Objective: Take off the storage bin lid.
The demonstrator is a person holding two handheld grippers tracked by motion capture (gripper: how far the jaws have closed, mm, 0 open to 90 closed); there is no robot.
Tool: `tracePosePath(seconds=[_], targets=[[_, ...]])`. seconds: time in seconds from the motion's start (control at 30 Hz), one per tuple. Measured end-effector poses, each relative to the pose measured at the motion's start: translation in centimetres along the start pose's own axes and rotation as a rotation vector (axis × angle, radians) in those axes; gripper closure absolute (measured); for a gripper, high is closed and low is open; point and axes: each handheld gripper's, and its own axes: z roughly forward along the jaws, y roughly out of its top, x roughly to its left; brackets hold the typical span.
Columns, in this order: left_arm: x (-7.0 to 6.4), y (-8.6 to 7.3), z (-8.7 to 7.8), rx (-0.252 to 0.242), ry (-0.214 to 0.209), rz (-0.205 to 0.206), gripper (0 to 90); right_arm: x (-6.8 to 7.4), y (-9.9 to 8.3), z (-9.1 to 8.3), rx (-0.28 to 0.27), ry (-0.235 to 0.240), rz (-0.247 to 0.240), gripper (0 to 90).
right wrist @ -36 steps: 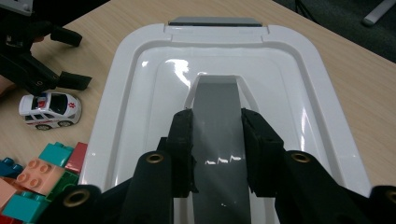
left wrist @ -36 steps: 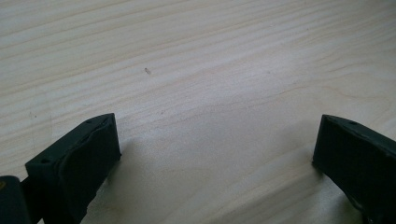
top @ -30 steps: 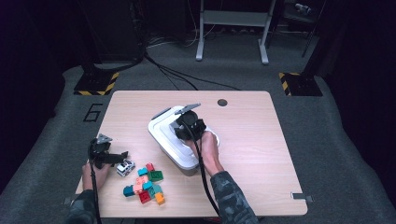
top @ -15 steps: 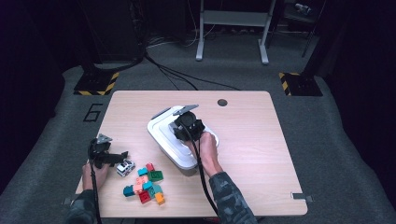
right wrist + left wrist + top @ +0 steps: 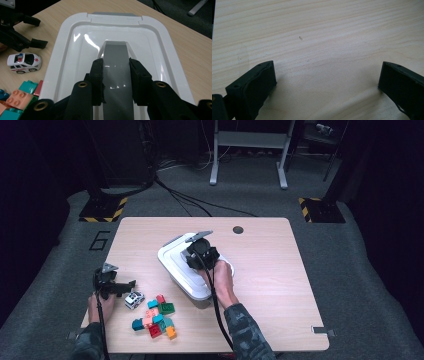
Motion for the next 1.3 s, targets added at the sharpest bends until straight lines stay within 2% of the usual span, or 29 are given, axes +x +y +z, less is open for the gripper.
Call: tracePosePath(seconds=[0.03, 0.4, 0.7, 0.83, 0.93, 1.1, 1.13, 1.17, 1.2, 1.3], targets=[[0.0, 0.0, 0.0, 0.003, 0.000, 0.002, 0.8, -0.2, 0.1, -0.1, -0.017, -0.006, -0.020, 66.9], [0.1, 0.1, 0.0, 0.013, 0.004, -0.001, 0.6, -0.9, 1.5, -2.7, -0.049, -0.038, -0.023, 66.9], [0.1, 0.1, 0.0, 0.013, 0.007, -0.001, 0.6, -2.7, 1.5, -5.2, -0.074, -0.073, -0.027, 66.9], [0.0, 0.1, 0.0, 0.008, 0.008, -0.003, 0.7, -3.8, 1.0, -6.0, -0.092, -0.079, 0.004, 66.9], [0.0, 0.0, 0.0, 0.002, 0.010, -0.005, 0.7, -4.6, 0.7, -6.5, -0.098, -0.089, -0.008, 66.8], [0.0, 0.1, 0.0, 0.012, 0.006, -0.003, 0.7, -6.0, 0.0, -7.5, -0.119, -0.110, 0.036, 66.9], [0.0, 0.1, 0.0, 0.012, 0.006, -0.003, 0.6, -6.4, -0.1, -7.6, -0.128, -0.114, 0.027, 66.9], [0.0, 0.1, 0.0, 0.008, 0.008, -0.003, 0.7, -6.6, -0.3, -7.8, -0.129, -0.118, 0.046, 66.9], [0.0, 0.1, 0.0, 0.013, 0.006, -0.003, 0.7, -7.0, -0.5, -8.0, -0.133, -0.121, 0.041, 66.9], [0.0, 0.1, 0.0, 0.008, 0.008, -0.004, 0.7, -7.8, -1.1, -8.4, -0.131, -0.137, 0.067, 66.9]])
